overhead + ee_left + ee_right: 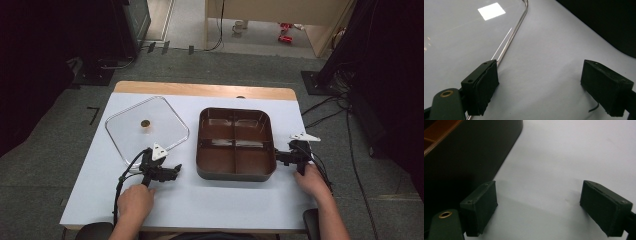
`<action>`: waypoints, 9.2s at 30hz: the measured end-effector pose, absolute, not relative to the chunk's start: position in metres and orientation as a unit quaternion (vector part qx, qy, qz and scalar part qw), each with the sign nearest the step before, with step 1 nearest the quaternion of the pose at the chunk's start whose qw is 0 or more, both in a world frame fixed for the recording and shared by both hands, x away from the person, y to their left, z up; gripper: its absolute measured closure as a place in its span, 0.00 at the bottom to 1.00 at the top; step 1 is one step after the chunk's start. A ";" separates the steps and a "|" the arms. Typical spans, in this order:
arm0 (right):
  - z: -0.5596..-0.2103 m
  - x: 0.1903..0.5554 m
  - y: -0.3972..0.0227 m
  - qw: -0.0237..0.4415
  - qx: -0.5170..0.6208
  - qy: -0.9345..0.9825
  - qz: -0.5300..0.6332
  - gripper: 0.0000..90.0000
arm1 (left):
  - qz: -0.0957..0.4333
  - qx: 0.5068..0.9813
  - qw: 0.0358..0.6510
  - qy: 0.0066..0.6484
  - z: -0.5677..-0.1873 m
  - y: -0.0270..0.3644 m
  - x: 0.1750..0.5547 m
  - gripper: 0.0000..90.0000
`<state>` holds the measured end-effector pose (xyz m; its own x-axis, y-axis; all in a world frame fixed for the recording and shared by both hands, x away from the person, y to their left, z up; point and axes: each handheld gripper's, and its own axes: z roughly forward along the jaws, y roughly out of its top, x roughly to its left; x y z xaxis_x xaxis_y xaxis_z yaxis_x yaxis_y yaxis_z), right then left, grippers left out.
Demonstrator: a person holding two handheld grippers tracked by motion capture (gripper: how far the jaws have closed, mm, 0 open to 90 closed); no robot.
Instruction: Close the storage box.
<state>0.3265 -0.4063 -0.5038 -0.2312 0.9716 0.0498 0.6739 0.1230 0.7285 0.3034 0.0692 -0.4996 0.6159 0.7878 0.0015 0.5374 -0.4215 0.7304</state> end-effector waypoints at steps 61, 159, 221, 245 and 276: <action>-0.504 0.327 -0.406 0.228 0.577 0.714 0.326 0.15 | 0.165 0.850 0.317 0.387 -0.490 0.061 0.311 0.17; -0.504 0.326 -0.406 0.230 0.576 0.714 0.326 0.16 | 0.166 0.801 0.348 0.458 -0.465 0.149 0.441 0.49; -0.504 0.326 -0.406 0.230 0.576 0.714 0.326 0.16 | 0.124 0.815 0.406 0.394 -0.397 0.119 0.414 0.66; -0.504 0.326 -0.406 0.230 0.575 0.714 0.326 0.16 | 0.080 0.849 0.426 0.303 -0.399 0.028 0.396 0.66; -0.504 0.326 -0.407 0.228 0.575 0.714 0.327 0.15 | 0.043 0.874 0.430 0.221 -0.403 -0.065 0.400 0.66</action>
